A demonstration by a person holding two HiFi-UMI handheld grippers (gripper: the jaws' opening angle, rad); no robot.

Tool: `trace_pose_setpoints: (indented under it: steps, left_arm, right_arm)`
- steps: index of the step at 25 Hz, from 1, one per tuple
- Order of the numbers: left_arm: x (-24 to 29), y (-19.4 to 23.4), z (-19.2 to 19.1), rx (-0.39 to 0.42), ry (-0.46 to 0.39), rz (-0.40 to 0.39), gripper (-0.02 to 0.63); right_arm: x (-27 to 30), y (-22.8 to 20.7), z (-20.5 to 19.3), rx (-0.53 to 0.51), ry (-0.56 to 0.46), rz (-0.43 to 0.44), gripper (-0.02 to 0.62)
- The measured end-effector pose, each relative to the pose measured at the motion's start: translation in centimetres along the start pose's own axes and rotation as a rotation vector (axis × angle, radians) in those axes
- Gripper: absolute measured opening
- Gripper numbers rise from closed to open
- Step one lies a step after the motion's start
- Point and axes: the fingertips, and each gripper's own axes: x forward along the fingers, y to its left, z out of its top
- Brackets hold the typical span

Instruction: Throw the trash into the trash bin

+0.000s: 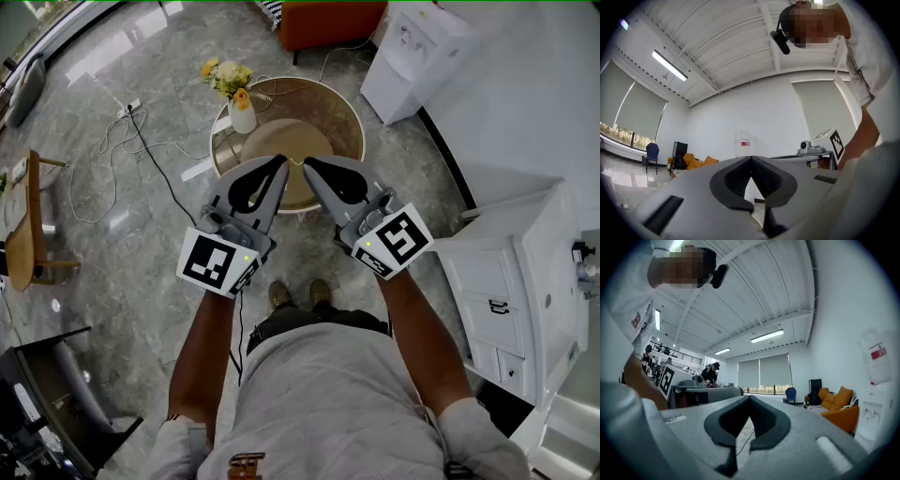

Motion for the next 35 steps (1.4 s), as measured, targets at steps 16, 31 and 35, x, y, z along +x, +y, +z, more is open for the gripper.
trace_pose_setpoints:
  steps: [16, 31, 35]
  left_arm:
    - [-2.1, 2.4, -1.7, -0.007, -0.002, 0.001, 0.000]
    - [-2.4, 5.6, -10.8, 0.021, 0.107, 0.057, 0.000]
    - [-1.6, 6.0, -13.9, 0.014, 0.153, 0.087, 0.000]
  right_arm:
    - [2.3, 1.2, -1.6, -0.001, 0.008, -0.015, 0.002]
    - [3.5, 1.2, -10.9, -0.065, 0.166, -0.002, 0.002]
    - [3.6, -0.2, -14.4, -0.048, 0.213, 0.003, 0.002]
